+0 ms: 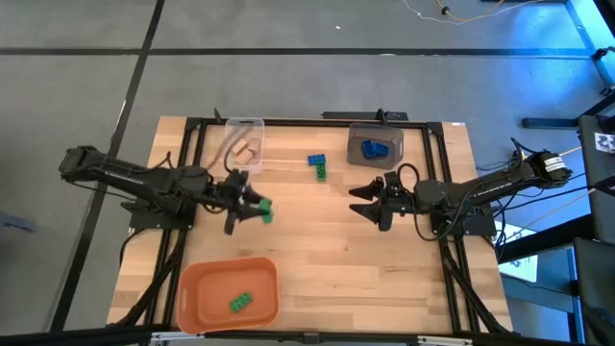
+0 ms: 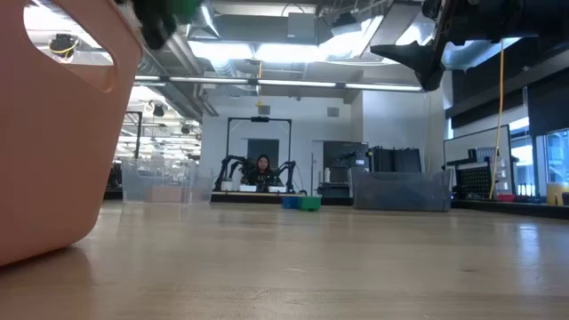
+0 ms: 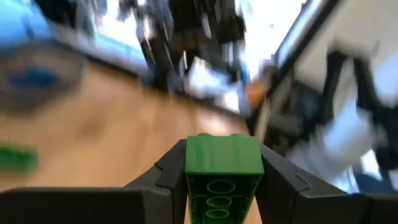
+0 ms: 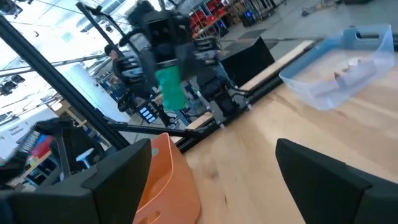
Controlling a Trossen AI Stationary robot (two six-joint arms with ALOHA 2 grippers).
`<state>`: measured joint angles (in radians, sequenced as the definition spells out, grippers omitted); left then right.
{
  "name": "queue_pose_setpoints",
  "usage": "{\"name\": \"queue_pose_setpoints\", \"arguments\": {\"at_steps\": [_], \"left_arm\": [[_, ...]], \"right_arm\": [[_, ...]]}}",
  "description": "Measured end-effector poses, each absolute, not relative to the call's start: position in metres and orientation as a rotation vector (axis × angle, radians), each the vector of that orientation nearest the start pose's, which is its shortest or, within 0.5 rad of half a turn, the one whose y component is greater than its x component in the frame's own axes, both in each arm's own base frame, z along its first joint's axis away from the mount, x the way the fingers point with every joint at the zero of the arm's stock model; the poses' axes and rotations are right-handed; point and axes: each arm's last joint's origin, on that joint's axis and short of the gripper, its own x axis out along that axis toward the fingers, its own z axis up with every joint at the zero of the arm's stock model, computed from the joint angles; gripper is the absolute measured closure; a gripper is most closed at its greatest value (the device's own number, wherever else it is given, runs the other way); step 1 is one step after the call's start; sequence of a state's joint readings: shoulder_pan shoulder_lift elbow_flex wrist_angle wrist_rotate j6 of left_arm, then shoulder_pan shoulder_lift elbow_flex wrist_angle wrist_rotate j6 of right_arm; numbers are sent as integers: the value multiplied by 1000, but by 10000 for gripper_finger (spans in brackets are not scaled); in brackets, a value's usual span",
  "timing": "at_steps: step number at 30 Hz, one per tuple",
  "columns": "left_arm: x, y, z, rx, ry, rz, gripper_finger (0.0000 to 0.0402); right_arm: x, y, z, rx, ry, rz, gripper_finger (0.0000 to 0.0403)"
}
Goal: Sort & place blocks by color
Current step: Put the bottom green game piece into the orange bin
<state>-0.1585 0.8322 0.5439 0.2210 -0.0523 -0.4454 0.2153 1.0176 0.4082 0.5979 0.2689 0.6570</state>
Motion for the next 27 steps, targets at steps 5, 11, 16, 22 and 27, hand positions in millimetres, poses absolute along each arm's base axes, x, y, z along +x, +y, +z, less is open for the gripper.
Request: {"name": "queue_pose_setpoints", "arguments": {"at_steps": [5, 11, 16, 22, 27], "left_arm": [[186, -62, 314, -379, 488, -141, 277], [182, -123, 329, -333, 845, -185, 277], [179, -175, 307, -390, 1056, -233, 277], [176, -213, 271, -314, 1206, -209, 277], [184, -214, 257, -320, 1262, -120, 208]], "right_arm": [[209, 39, 235, 674, 14, -20, 59], [209, 40, 234, 671, 36, 4, 59], [209, 40, 231, 666, 73, 6, 59], [209, 40, 231, 666, 77, 10, 59], [209, 40, 231, 666, 79, 10, 59]]}}
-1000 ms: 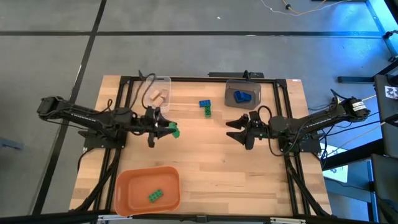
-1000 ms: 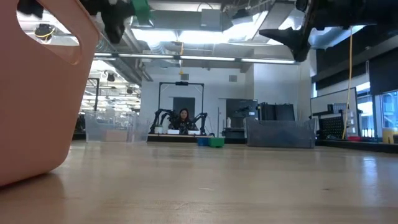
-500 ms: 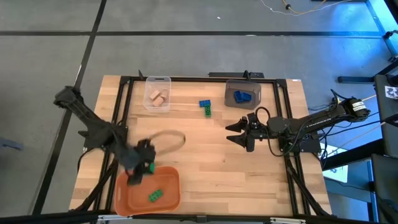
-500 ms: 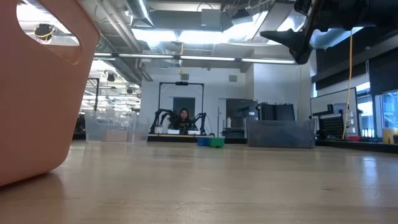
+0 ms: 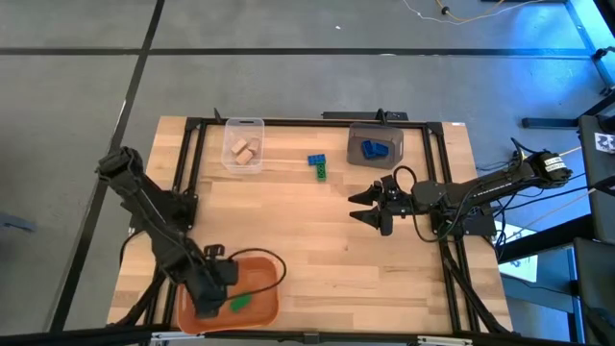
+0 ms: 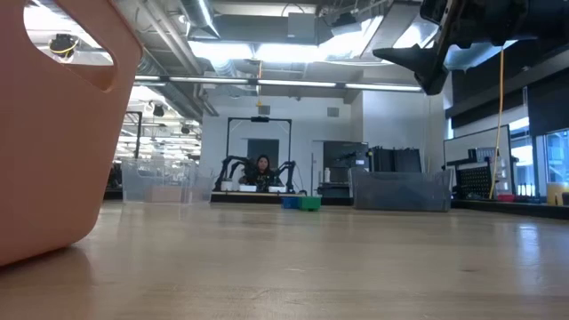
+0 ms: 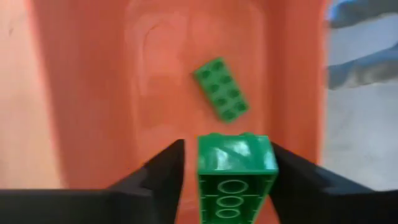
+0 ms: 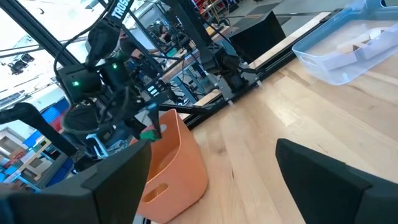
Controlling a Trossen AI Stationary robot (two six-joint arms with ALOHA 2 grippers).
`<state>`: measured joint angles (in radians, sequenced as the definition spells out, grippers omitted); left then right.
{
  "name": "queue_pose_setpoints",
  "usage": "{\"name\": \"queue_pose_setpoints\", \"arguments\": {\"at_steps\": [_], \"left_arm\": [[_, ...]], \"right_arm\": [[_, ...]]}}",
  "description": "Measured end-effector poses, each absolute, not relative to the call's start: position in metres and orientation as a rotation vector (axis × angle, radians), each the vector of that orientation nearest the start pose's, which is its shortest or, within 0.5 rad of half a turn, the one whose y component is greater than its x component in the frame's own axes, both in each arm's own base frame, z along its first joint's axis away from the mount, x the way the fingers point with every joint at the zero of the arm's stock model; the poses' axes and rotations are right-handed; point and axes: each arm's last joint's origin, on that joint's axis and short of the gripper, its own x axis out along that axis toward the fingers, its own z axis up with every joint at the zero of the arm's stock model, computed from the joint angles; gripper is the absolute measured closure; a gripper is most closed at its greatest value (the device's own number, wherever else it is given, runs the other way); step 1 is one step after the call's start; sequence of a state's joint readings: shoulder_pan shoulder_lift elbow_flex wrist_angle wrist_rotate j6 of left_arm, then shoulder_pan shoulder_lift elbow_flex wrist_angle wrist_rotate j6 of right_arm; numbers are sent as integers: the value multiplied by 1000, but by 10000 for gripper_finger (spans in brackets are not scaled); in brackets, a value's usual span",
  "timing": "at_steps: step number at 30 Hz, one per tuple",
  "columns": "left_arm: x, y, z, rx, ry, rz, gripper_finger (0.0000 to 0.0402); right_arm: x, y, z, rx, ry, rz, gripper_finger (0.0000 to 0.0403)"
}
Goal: Sort & place blocks by color
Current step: Put the bottom green game piece into the orange bin, then put the green game piece into the orange bin
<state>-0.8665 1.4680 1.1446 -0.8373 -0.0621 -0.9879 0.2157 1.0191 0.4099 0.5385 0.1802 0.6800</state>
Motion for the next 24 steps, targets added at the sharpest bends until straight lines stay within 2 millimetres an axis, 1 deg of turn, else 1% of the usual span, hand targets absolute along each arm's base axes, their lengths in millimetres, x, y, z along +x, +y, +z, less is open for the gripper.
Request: {"name": "queue_pose_setpoints", "arguments": {"at_steps": [4, 6, 8, 12, 17, 20, 24], "left_arm": [[189, -200, 257, -330, 1322, -73, 135], [192, -190, 261, -345, 1342, -82, 111], [193, -181, 268, -357, 1326, -96, 97], [193, -167, 281, -332, 1243, -113, 92], [201, -161, 286, -211, 1056, -16, 96], [203, -164, 279, -184, 995, 12, 96], [208, -166, 261, -126, 984, 88, 96]], "right_arm": [[209, 41, 231, 665, 79, 11, 59], [209, 41, 230, 665, 80, 10, 59], [209, 41, 230, 665, 80, 10, 59], [209, 40, 230, 664, 80, 10, 59], [209, 40, 230, 665, 79, 9, 59], [209, 40, 230, 662, 79, 9, 59], [209, 40, 230, 662, 82, 8, 59]]}}
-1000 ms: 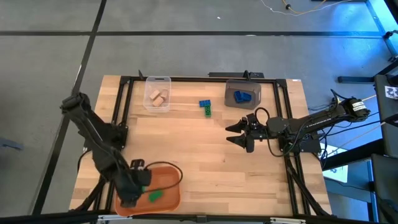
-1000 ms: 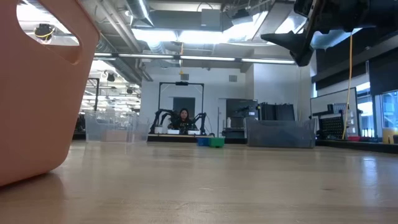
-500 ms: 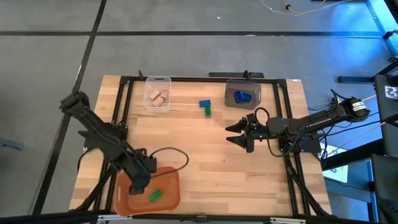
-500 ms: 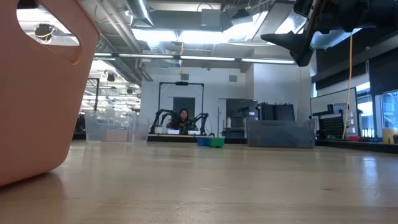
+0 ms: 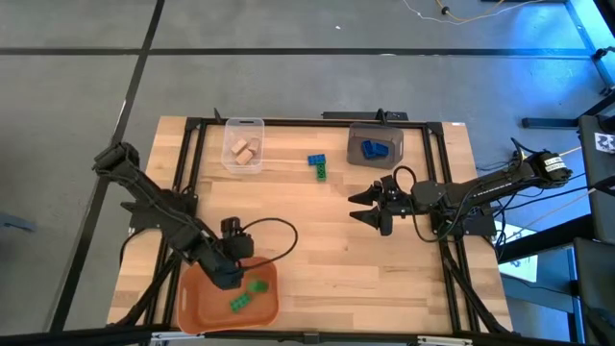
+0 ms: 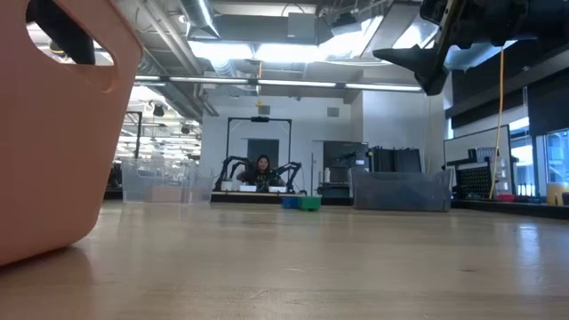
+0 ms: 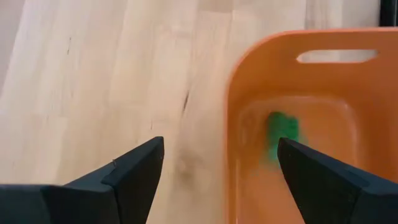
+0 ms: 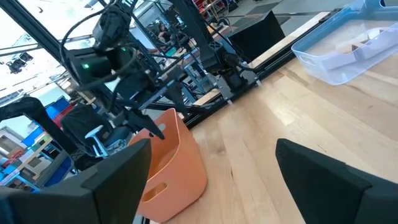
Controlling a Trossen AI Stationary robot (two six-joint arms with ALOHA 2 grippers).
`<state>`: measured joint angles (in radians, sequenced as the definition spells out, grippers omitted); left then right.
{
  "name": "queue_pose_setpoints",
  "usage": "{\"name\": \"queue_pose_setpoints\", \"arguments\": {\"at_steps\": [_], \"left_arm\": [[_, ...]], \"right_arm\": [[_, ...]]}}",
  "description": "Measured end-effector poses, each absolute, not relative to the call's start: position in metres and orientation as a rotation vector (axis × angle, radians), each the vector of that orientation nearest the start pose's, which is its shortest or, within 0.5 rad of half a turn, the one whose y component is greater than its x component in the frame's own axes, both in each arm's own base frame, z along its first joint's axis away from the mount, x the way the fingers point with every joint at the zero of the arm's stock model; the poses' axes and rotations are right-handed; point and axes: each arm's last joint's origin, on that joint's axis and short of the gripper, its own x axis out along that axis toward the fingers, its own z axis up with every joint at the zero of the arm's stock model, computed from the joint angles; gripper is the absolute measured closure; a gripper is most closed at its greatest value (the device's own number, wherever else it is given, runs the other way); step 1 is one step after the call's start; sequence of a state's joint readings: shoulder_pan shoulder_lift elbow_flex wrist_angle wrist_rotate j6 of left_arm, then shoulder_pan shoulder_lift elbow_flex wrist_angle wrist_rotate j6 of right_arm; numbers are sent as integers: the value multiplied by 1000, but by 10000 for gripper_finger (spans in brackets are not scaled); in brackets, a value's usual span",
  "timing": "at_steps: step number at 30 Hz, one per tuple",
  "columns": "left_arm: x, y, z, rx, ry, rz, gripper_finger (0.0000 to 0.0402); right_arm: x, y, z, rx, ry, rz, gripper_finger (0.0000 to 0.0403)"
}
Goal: Sort & place blocks by color
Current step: Put the green game piece into the orange bin
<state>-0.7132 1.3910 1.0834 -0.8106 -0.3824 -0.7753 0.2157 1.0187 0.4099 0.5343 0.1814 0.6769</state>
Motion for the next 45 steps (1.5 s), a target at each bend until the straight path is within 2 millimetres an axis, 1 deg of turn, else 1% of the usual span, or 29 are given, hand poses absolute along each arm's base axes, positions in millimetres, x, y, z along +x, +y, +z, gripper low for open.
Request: {"name": "queue_pose_setpoints", "arguments": {"at_steps": [3, 5, 8, 10, 11, 13, 14, 16, 18, 20, 22, 25, 26, 28, 30, 34, 36, 37, 40, 43, 45], "left_arm": [[212, -167, 264, -172, 948, 90, 96], [217, -161, 275, -203, 845, 128, 96], [225, -138, 299, -193, 630, 243, 96], [237, -116, 308, -193, 551, 313, 96], [246, -104, 309, -207, 522, 338, 96], [261, -77, 305, -257, 464, 364, 96], [268, -64, 303, -296, 412, 354, 96], [279, -44, 295, -384, 288, 263, 96], [282, -27, 280, -462, 192, 171, 96], [279, -14, 268, -524, 90, 129, 96], [272, -5, 260, -545, 9, 123, 96], [253, 1, 254, -536, -44, 118, 96], [248, 2, 253, -528, -53, 120, 96], [234, 6, 245, -511, -34, 138, 96], [221, 11, 247, -510, -75, 163, 96], [198, 23, 255, -507, -146, 214, 96], [190, 28, 261, -484, -171, 239, 96], [187, 30, 262, -472, -168, 246, 96], [182, 34, 266, -453, -179, 195, 95], [179, 35, 268, -472, -177, 157, 95], [178, 35, 269, -487, -188, 150, 95]], "right_arm": [[209, 40, 230, 664, 82, 8, 59], [209, 40, 230, 686, 81, 6, 59], [209, 40, 231, 685, 73, 0, 59], [209, 39, 231, 662, 63, -23, 59], [209, 38, 231, 657, 56, -43, 59], [210, 35, 231, 658, 46, -90, 59], [210, 33, 231, 660, 55, -113, 59], [214, 30, 234, 641, 107, -152, 59], [221, 29, 240, 616, 181, -190, 59], [228, 28, 247, 590, 259, -243, 59], [235, 28, 254, 543, 300, -269, 59], [249, 31, 264, 470, 304, -257, 59], [253, 31, 265, 475, 319, -265, 59], [266, 29, 264, 526, 356, -335, 59], [279, 25, 259, 559, 428, -454, 59], [321, 11, 252, 583, 511, -659, 59], [343, 3, 245, 597, 543, -760, 59], [351, -1, 239, 608, 574, -823, 59], [375, -12, 218, 652, 639, -963, 59], [393, -22, 196, 668, 707, -1065, 59], [400, -27, 179, 669, 752, -1125, 59]]}}
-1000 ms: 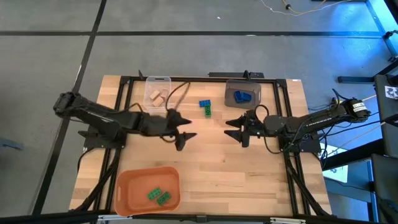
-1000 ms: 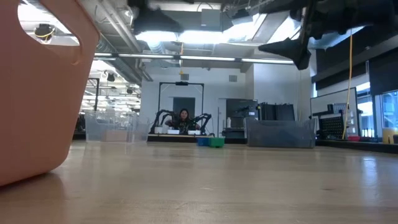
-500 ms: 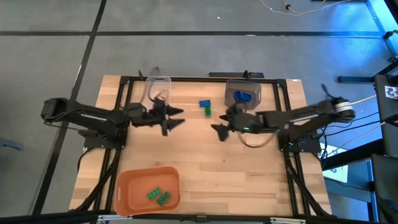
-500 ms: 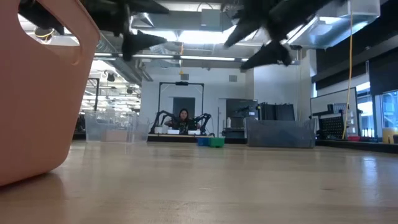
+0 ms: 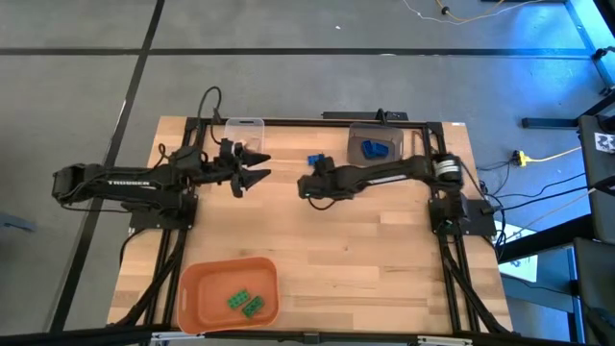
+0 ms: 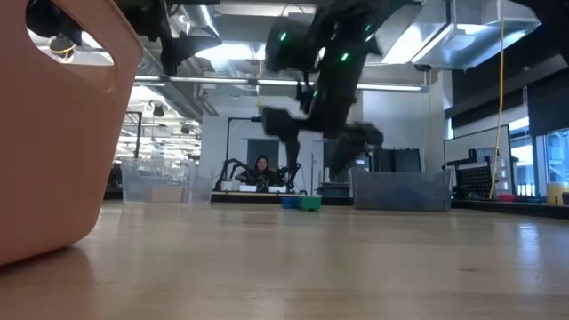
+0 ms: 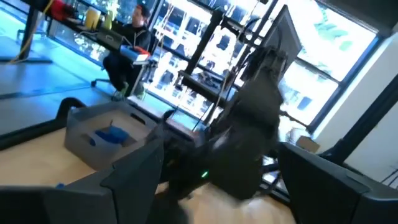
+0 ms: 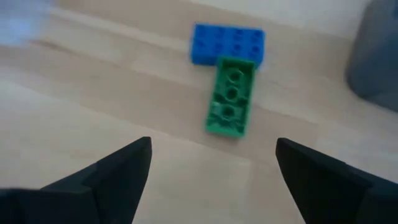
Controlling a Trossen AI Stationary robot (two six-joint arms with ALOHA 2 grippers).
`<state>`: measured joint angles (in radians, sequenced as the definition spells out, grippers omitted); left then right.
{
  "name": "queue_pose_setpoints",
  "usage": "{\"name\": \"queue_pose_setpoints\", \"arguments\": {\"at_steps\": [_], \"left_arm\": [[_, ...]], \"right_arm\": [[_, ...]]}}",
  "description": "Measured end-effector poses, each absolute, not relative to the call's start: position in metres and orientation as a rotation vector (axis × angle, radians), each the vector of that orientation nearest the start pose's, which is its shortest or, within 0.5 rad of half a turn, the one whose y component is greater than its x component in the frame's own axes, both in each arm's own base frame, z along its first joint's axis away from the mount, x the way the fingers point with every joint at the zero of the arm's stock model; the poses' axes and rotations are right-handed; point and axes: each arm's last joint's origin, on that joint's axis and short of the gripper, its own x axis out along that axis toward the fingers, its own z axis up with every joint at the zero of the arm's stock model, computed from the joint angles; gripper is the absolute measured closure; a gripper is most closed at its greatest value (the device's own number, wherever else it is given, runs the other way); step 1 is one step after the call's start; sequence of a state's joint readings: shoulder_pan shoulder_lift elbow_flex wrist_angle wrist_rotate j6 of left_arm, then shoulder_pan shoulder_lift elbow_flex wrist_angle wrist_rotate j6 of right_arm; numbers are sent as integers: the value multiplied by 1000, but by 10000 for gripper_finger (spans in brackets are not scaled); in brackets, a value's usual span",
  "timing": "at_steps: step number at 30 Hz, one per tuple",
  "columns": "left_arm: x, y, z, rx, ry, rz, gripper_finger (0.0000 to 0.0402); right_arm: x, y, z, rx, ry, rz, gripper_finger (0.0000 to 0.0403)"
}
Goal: Sort & place blocks by color
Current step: Put the green game piece into the orange bin
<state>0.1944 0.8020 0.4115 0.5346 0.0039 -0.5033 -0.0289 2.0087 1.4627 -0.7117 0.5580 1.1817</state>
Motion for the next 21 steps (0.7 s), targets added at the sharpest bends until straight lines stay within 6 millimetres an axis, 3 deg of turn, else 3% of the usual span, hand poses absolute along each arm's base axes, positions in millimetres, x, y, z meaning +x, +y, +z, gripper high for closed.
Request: {"name": "queue_pose_setpoints", "arguments": {"at_steps": [9, 12, 15, 18, 21], "left_arm": [[177, 34, 270, -504, -190, 128, 95], [177, 34, 270, -503, -190, 129, 95], [177, 34, 270, -504, -193, 136, 95], [177, 34, 270, -508, -191, 140, 95], [177, 35, 270, -529, -193, 139, 95]], "right_arm": [[415, -58, 128, 712, 761, -1266, 60], [416, -67, 116, 739, 792, -1277, 77], [416, -71, 114, 749, 826, -1258, 143], [413, -70, 121, 705, 927, -1179, 274], [395, -52, 132, 573, 1072, -1095, 264]]}}
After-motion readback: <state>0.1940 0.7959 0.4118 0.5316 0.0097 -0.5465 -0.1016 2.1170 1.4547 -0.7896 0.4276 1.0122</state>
